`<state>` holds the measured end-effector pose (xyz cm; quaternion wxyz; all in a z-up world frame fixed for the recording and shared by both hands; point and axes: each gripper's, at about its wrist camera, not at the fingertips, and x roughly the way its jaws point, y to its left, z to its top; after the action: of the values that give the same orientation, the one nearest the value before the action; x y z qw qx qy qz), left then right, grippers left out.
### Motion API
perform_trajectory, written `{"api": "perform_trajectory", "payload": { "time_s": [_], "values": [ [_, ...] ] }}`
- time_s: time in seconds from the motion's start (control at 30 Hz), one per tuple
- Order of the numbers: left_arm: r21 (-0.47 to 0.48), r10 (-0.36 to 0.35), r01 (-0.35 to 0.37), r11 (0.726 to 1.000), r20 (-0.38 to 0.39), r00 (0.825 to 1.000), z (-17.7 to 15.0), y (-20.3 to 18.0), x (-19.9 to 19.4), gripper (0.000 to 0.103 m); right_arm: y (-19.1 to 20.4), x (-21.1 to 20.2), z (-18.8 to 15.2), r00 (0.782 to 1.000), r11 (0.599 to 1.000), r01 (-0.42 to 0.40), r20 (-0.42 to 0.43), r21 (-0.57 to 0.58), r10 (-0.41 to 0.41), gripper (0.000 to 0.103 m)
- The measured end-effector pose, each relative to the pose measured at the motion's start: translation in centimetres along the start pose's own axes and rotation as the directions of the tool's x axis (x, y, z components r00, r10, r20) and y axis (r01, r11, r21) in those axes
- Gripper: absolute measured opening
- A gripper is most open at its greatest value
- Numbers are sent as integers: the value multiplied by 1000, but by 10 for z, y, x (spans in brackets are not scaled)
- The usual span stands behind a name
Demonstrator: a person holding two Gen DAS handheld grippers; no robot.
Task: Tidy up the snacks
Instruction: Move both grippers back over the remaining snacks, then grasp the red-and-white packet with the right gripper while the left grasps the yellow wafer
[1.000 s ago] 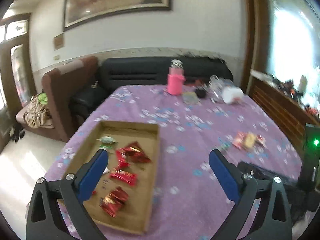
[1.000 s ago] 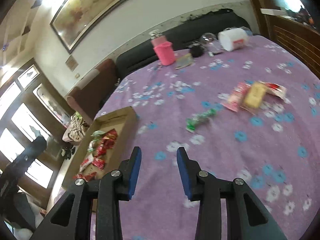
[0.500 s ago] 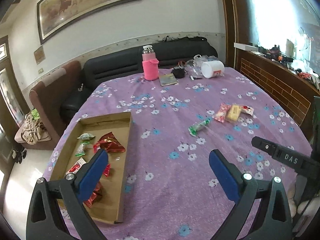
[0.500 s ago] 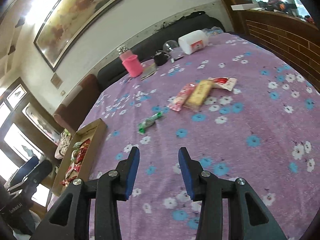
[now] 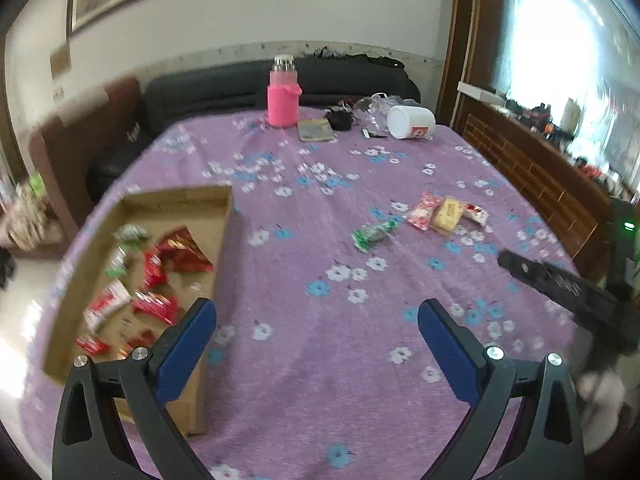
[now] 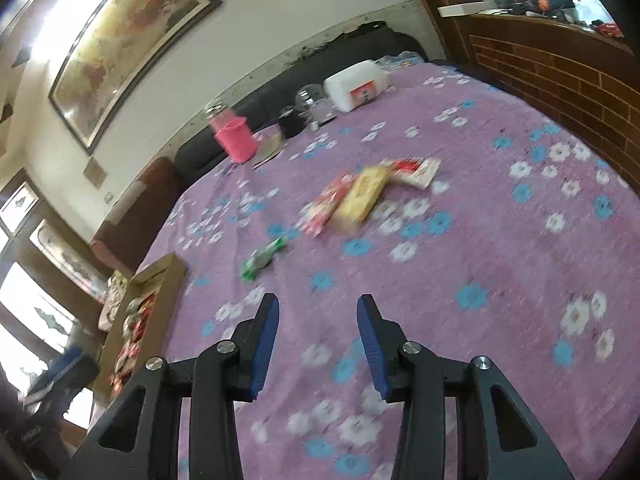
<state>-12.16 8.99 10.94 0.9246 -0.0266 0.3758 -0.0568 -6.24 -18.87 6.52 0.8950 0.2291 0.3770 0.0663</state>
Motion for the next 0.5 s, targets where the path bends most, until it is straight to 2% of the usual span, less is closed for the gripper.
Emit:
{"api": "perform_trajectory", "payload": {
  "time_s": [0.1, 0.27, 0.37, 0.43, 0.5],
  "values": [
    [-45, -46, 45, 998, -12, 999, -4, 4, 7, 101, -16, 22, 33, 997, 997, 82, 2, 3, -82, 43],
    [-67, -79, 79, 995, -4, 997, -3, 10, 10, 101, -28, 73, 84, 990, 990, 138, -39, 32, -137, 43],
    [-74, -88, 87, 994, -14, 996, -2, 14, 14, 101, -24, 106, 109, 973, 974, 227, -37, 8, -227, 43],
    [-76, -91, 90, 993, -18, 996, -3, 17, 15, 101, -24, 128, 122, 954, 955, 297, -43, -7, -297, 43],
    [-71, -90, 88, 994, -19, 996, -3, 21, 16, 101, -24, 147, 128, 945, 949, 312, -87, -41, -314, 43]
  ]
}}
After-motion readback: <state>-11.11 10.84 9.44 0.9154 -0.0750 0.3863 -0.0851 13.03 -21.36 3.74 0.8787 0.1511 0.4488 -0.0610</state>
